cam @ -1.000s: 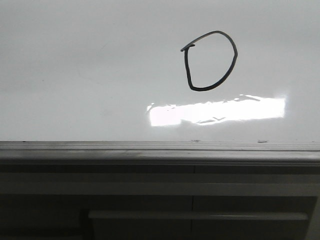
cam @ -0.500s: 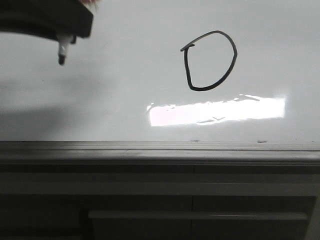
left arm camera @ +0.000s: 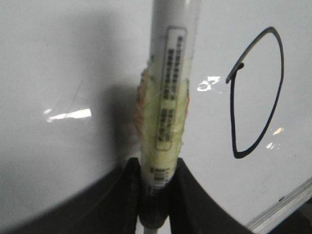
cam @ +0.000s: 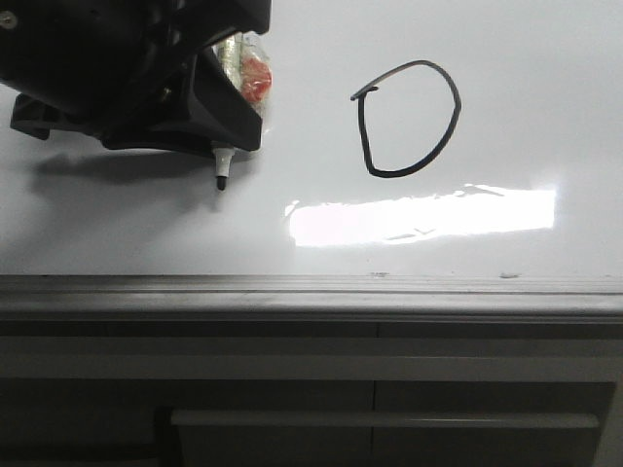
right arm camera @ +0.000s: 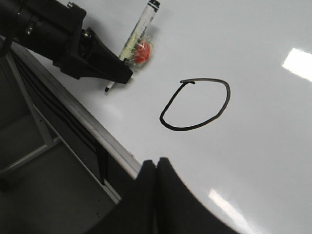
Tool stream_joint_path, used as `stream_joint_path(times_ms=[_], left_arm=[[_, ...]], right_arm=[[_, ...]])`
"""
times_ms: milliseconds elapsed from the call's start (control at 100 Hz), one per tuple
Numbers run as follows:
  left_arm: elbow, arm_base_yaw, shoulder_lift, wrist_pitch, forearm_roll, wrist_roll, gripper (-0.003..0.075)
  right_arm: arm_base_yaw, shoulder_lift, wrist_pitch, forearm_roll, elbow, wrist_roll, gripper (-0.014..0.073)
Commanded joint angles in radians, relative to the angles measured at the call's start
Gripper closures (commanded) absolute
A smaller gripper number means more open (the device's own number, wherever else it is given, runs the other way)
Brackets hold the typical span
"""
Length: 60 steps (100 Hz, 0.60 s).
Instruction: Write number 0 on whiteboard
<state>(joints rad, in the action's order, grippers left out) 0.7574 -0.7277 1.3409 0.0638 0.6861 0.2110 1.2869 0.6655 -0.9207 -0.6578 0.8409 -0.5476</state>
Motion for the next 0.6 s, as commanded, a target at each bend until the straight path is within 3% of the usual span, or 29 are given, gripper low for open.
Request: stream_joint_path(times_ms=[0,480,590], left_arm=[[0.027,0.000,0.007,-0.072,0.026,-0.010,0.0740],[0.027,0.000,0.021,-0.064,0.037,-0.010,0.0737],[0.027,0.000,0.021,-0.069,0.037,-0.010,0.0675]], right_arm=[[-0.005,0.000,0.068,-0.050,0.013,-0.017,0.0659],[-0.005,0.000,0.077,-0.050,0.007,-0.017,0.0659],[-0.005,0.000,0.077,-0.050,0.007,-0.017,0.0659]])
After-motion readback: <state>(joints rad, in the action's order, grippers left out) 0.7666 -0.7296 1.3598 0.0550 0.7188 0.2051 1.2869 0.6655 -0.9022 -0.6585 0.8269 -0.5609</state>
